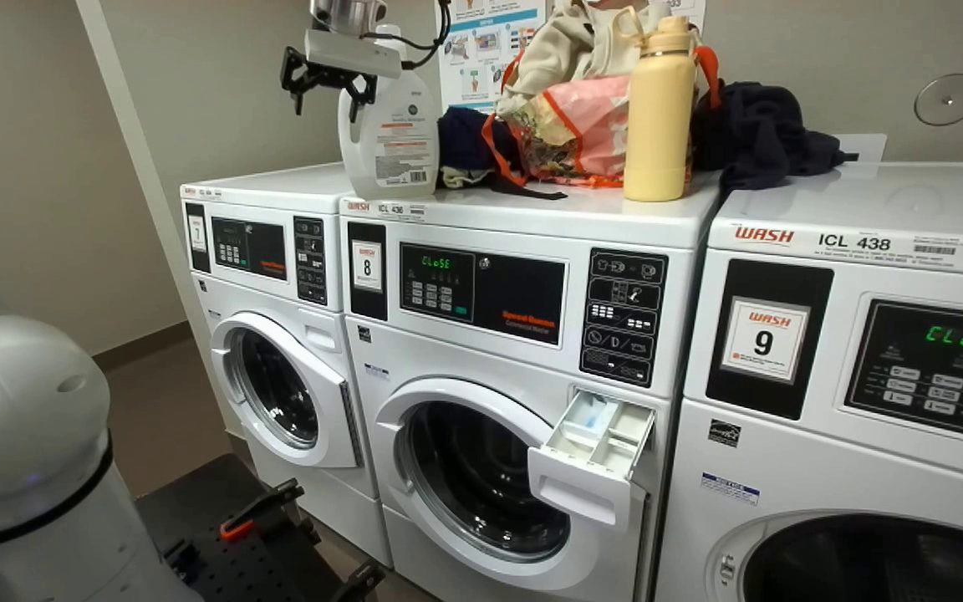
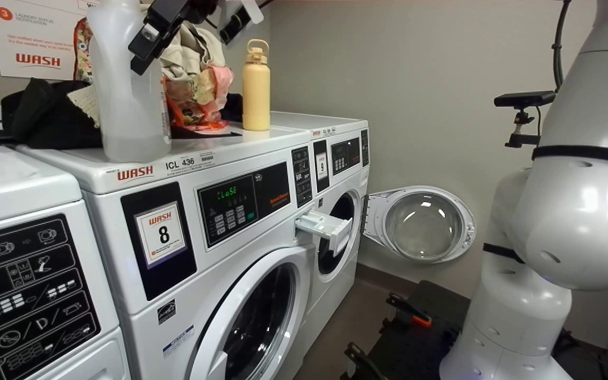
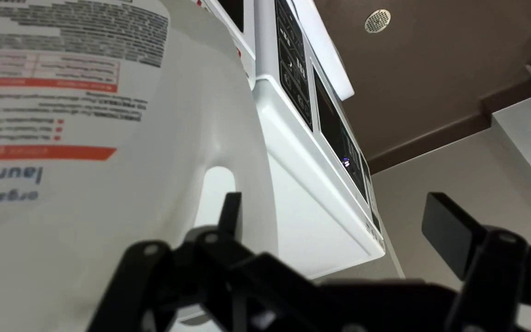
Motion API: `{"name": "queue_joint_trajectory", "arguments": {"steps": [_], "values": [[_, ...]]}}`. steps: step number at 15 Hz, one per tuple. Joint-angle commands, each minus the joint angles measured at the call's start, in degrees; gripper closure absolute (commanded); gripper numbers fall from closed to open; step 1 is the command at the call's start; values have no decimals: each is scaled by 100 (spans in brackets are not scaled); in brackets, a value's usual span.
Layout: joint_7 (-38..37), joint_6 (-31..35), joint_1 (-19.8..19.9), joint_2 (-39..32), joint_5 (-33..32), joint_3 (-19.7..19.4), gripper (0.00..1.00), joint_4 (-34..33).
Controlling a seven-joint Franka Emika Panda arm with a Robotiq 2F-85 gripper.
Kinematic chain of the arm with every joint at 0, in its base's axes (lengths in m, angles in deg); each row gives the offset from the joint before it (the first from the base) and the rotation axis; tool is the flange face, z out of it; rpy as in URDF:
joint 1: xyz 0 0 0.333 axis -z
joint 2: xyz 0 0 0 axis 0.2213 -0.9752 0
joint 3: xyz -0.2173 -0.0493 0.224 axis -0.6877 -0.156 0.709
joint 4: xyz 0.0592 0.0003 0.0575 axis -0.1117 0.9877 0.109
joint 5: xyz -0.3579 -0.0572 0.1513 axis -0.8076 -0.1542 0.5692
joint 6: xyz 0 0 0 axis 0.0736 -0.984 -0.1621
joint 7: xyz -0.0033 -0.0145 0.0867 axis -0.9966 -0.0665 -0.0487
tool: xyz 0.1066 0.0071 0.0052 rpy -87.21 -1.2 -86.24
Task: Pour some liquid from the white container into the washing machine soap chamber
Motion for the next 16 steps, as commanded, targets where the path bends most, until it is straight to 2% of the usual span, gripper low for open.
{"name": "queue_joint_trajectory", "arguments": {"steps": [1, 9, 16], "values": [[-221, 278, 73, -102, -1, 158, 0, -35], [-878, 898, 61, -82, 133, 239, 0, 197], [-1101, 2182, 0, 66, 764, 333, 0, 777]]}}
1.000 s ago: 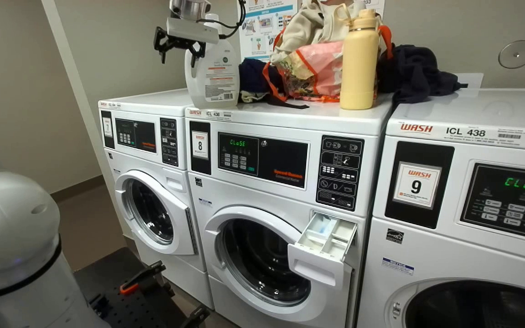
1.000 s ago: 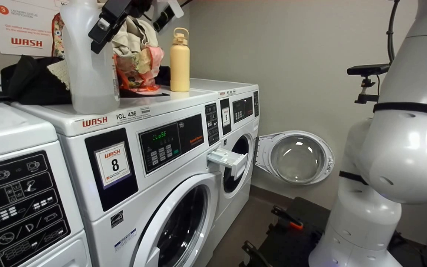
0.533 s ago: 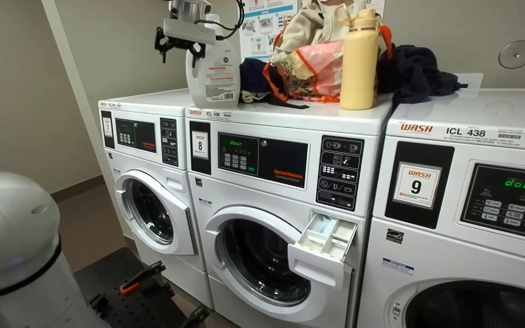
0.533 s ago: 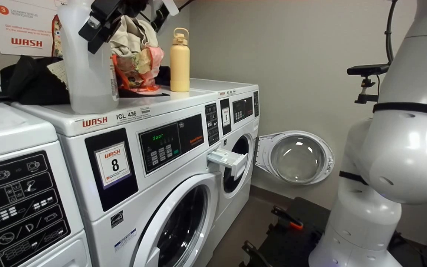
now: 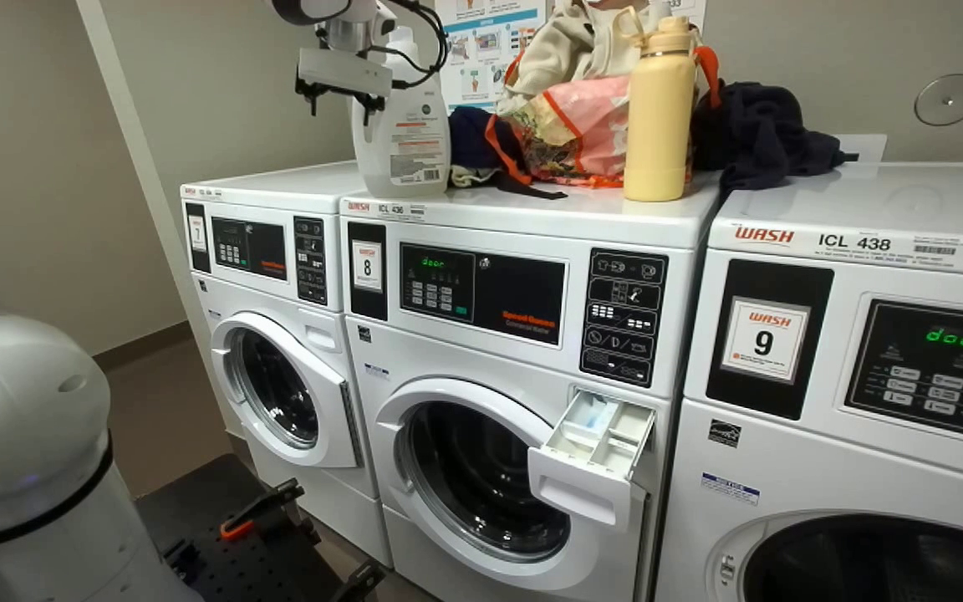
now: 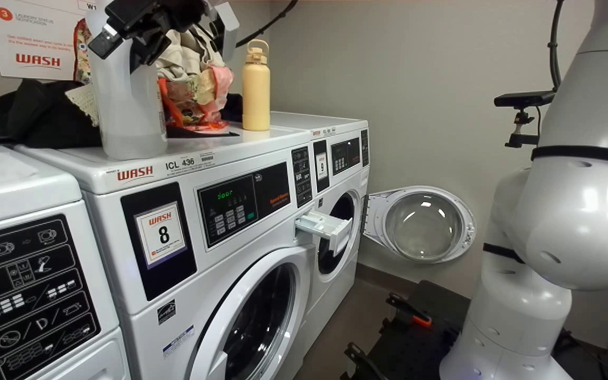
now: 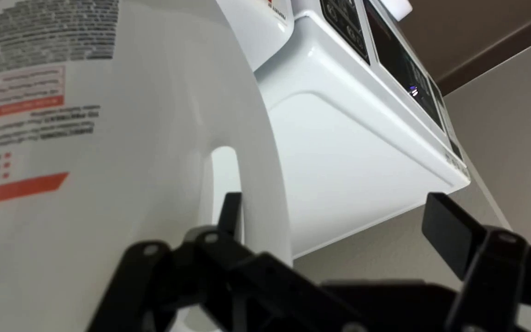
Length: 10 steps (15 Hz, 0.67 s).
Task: Pour some liquid from the white container into the washing machine soap chamber
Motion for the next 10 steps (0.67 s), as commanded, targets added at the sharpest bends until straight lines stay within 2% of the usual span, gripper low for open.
{"name": "queue_joint_trajectory", "arguments": {"steps": [1, 7, 8, 10], "values": [[-84, 780, 10, 123, 359, 99, 0, 430], [454, 2348, -145, 215, 1381, 173, 0, 990], [603, 2488, -179, 217, 1593, 171, 17, 1038], [886, 2669, -217, 219, 1964, 171, 34, 1099]]}}
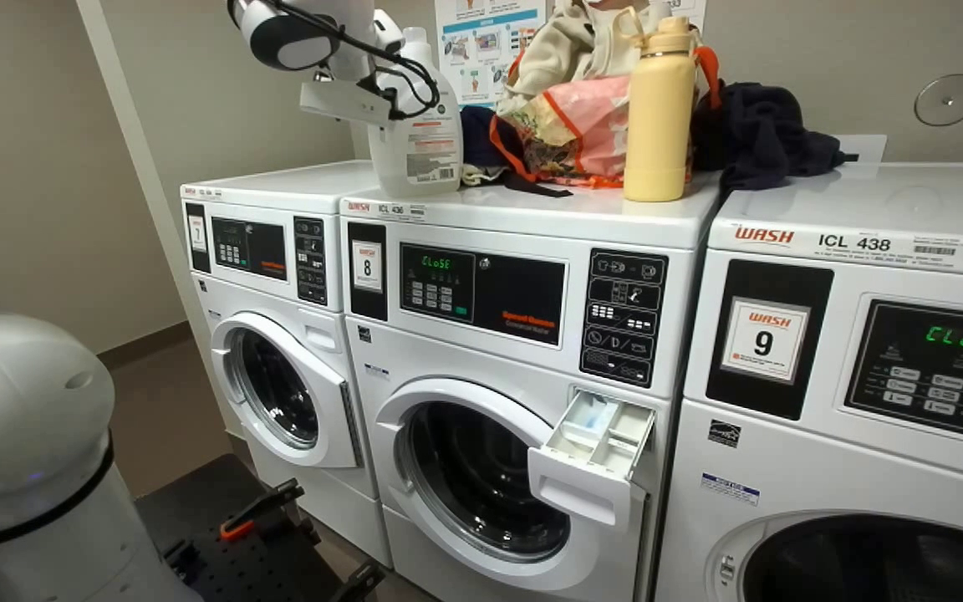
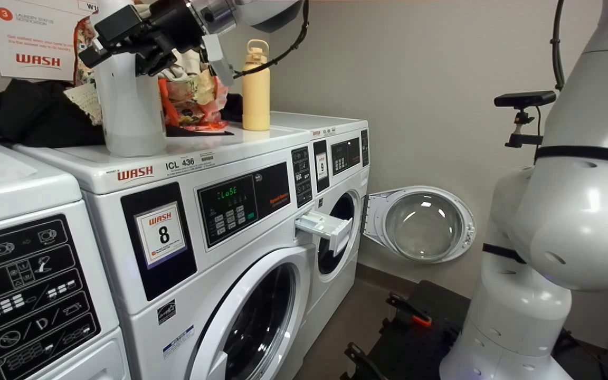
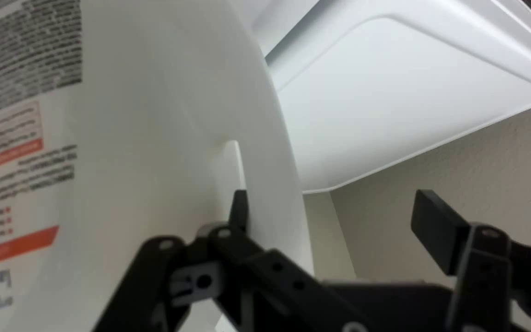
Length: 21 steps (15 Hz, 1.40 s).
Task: Pour some liquid from the white container into the washing machine soap chamber
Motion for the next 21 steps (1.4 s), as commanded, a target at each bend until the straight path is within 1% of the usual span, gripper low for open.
{"name": "queue_joint_trajectory", "arguments": {"steps": [1, 3, 8, 10, 11, 15, 16, 18, 21], "values": [[529, 429, -82, 76, 624, -24, 44, 244], [743, 508, -76, 84, 871, -31, 60, 261], [922, 607, -49, 83, 1104, -65, 96, 314], [1013, 605, -39, 98, 1130, -64, 93, 324], [1040, 566, -26, 118, 1087, -71, 94, 325], [783, 612, 110, 438, 609, -86, 93, 487], [691, 654, 160, 522, 411, -86, 93, 534], [342, 679, 367, 776, -236, -82, 93, 680], [-485, 633, 658, 1221, -1350, -182, 93, 892]]}}
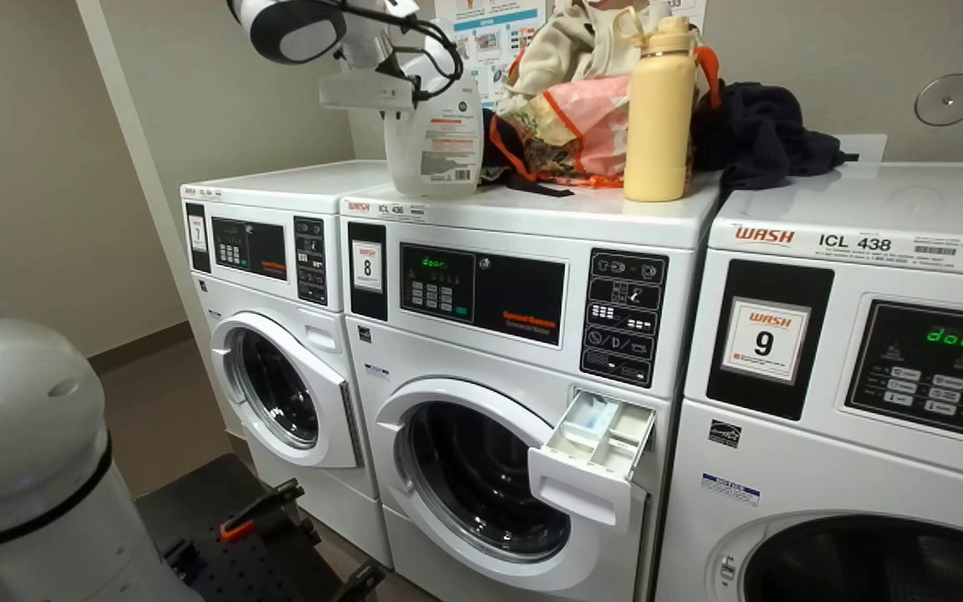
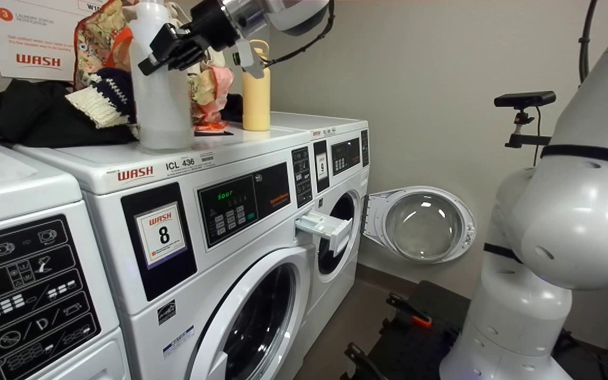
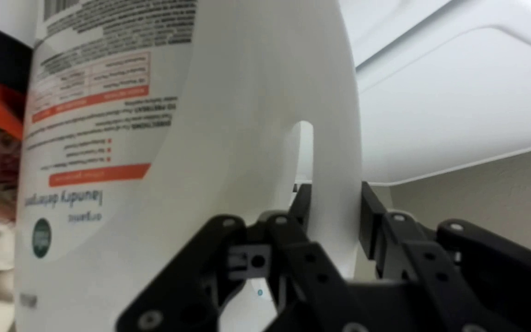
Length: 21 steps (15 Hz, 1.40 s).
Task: Pour some liquid from the white container into the washing machine soap chamber
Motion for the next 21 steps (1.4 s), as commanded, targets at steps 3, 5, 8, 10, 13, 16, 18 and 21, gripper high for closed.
{"name": "queue_joint_trajectory", "arguments": {"steps": [3, 5, 8, 10, 13, 16, 18, 21], "values": [[-1335, -27, 361, 1000, -1701, -397, 93, 491], [-1776, -18, 352, 1153, -2202, -642, 93, 545], [-2342, -115, 397, 1465, -2945, -998, 93, 690], [-2883, -515, 559, 1657, -3506, -1153, 93, 742], [-3267, -1451, 635, 1850, -3865, -1526, 93, 765], [-3280, -2401, 693, 1860, -3872, -1867, 93, 736], [-3148, -2988, 721, 1791, -3798, -2103, 93, 699], [-3086, -3677, 788, 1628, -3714, -2317, 93, 626]]}}
